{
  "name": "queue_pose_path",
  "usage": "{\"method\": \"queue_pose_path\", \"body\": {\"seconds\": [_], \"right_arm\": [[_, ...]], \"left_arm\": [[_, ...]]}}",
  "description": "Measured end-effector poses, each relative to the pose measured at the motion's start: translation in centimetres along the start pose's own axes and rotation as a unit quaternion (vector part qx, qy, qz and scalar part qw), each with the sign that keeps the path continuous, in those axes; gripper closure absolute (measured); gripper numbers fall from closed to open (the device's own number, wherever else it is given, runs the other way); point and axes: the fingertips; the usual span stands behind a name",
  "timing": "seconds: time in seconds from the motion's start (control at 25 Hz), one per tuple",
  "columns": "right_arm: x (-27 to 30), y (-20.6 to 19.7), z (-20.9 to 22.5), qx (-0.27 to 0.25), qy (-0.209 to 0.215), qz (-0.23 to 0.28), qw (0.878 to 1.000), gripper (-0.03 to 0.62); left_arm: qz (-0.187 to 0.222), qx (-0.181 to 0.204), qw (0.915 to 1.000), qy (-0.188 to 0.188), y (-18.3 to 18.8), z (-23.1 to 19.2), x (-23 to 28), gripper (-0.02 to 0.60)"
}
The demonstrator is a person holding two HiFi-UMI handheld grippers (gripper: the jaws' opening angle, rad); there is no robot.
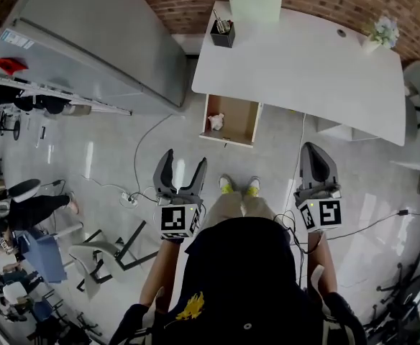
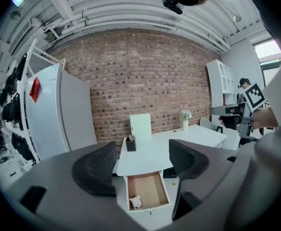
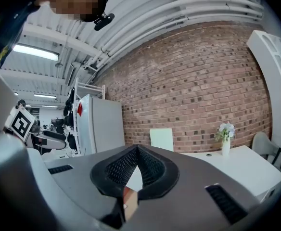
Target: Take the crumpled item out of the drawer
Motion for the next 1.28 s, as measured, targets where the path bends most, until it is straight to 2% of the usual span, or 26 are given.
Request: {"method": "queue_pose_path", "body": {"seconds": [0.2,0.32,0.48,0.76,0.88,1.08,1.16,1.28], "right_arm": [[4.0,-1.7,-0.9,0.003,0.01,-0.015,1.0,0.568],[6.0,-2.3,-1.5,0.003,0.002,-0.024,1.0,0.568],[9.8,-2.5,-2.1,-0.003,-0.024,-0.04,0.999,0.568],[16.3,-5.3,-2.0,-0.004,-0.066,-0.085,0.994,0.568],[19.0,-7.7,-2.6,-0.005,-0.067,-0.104,0.992,0.568],[21.4,-14.0,-4.1,-0.009,-0.044,-0.162,0.986,0.568],[22.0,-17.0,-4.7,0.003,-0.035,-0.182,0.983,0.568],[21.7,-22.3,-5.7,0.037,-0.026,-0.222,0.974,0.568]], "left_arm": [[-0.021,-0.005,0.9997,-0.009,-2.3,-2.0,3.0,0.227],[-0.052,-0.006,0.9985,-0.018,-5.7,-3.6,5.4,0.227],[-0.101,-0.008,0.9936,-0.05,-10.6,-6.4,10.2,0.227],[-0.142,-0.028,0.983,-0.113,-14.8,-8.6,15.6,0.227],[-0.182,-0.025,0.9737,-0.135,-18.0,-9.1,17.2,0.227],[-0.267,-0.014,0.9485,-0.17,-26.3,-7.6,16.6,0.227],[-0.288,-0.007,0.939,-0.187,-29.2,-7.2,17.4,0.227],[-0.314,0.025,0.9249,-0.213,-34.0,-6.4,18.9,0.227]]}}
Point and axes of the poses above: the fingertips, and each gripper's own axes: x forward along the fingers, z to its right, y out of its top, and after that the axes turned 3 degrees about z, right-handed
